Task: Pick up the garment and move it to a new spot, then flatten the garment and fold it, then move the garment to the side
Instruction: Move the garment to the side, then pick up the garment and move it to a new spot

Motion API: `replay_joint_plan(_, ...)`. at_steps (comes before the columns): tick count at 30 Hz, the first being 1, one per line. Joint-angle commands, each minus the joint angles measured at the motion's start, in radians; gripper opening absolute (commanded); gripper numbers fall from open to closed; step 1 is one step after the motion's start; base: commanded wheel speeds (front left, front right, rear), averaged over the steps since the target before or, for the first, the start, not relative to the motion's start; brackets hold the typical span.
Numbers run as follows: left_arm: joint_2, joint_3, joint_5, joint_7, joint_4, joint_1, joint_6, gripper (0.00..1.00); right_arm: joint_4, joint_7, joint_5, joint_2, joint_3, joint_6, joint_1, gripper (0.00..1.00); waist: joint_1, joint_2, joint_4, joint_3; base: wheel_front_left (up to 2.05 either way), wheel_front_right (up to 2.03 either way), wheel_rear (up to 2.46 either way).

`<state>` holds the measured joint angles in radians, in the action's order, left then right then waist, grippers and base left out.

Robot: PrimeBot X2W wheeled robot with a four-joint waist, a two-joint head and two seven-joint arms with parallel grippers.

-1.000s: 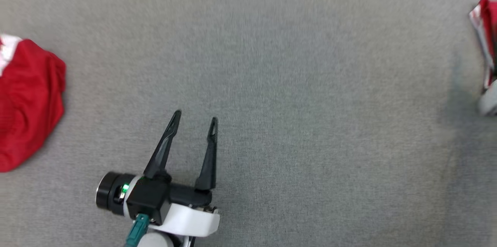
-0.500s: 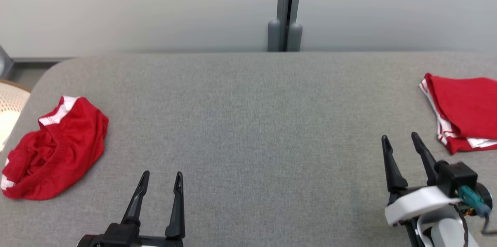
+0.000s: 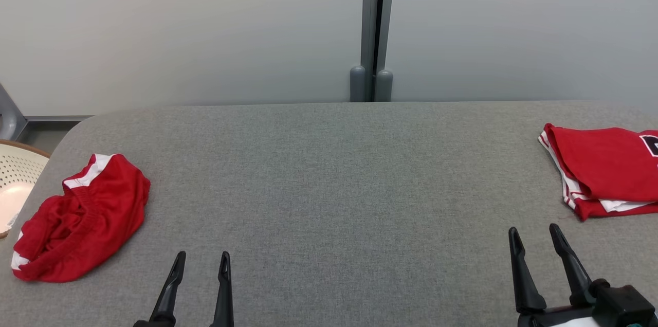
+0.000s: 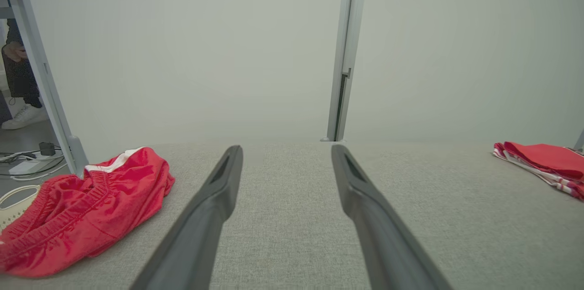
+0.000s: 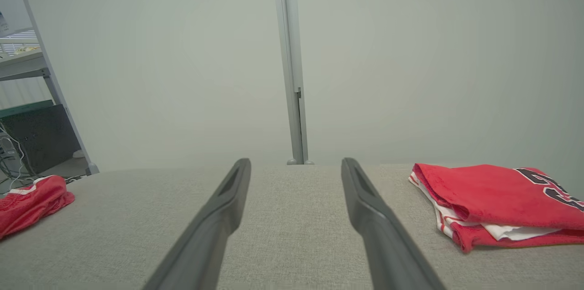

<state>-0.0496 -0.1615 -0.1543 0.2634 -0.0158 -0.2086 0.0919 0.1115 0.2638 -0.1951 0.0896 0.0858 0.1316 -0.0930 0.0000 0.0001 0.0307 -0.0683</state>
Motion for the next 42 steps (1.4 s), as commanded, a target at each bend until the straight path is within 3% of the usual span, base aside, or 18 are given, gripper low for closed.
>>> replay_joint_plan(1, -0.003, 0.006, 0.002, 0.002, 0.003, -0.01, -0.002, 1.0, -0.006, 0.001, 0.005, 0.0, 0.005, -0.002, -0.016, 1.0, 0.0, -0.0001, -0.001, -0.003, 0.0, 0.0, 0.0)
replay_joint_plan(11, -0.003, -0.002, 0.016, 0.002, 0.014, -0.018, -0.009, 1.0, 0.004, 0.001, 0.005, -0.006, 0.011, -0.002, -0.032, 1.0, 0.0, -0.0001, 0.002, -0.005, 0.0, 0.0, 0.0)
replay_joint_plan(17, -0.003, -0.002, 0.024, 0.002, 0.022, -0.012, -0.009, 1.0, 0.009, 0.001, 0.007, -0.006, 0.01, -0.002, -0.046, 1.0, 0.0, -0.0001, 0.038, -0.006, 0.0, 0.0, 0.0)
replay_joint_plan(24, -0.003, 0.006, 0.031, 0.002, 0.02, -0.018, -0.001, 1.0, 0.013, 0.001, 0.002, -0.01, 0.033, -0.002, -0.057, 1.0, 0.0, -0.0001, 0.136, -0.017, 0.0, 0.0, 0.0)
replay_joint_plan(35, -0.003, 0.049, 0.049, 0.002, 0.008, -0.054, -0.009, 1.0, 0.017, 0.001, -0.008, -0.025, 0.052, -0.002, -0.084, 1.0, 0.0, -0.0001, 0.383, -0.044, 0.0, 0.0, 0.0)
replay_joint_plan(42, -0.003, 0.082, 0.029, 0.002, -0.05, -0.058, 0.031, 1.0, 0.04, 0.001, -0.008, 0.001, 0.094, -0.002, -0.015, 1.0, 0.0, -0.0001, 0.444, 0.011, 0.0, 0.0, 0.0)
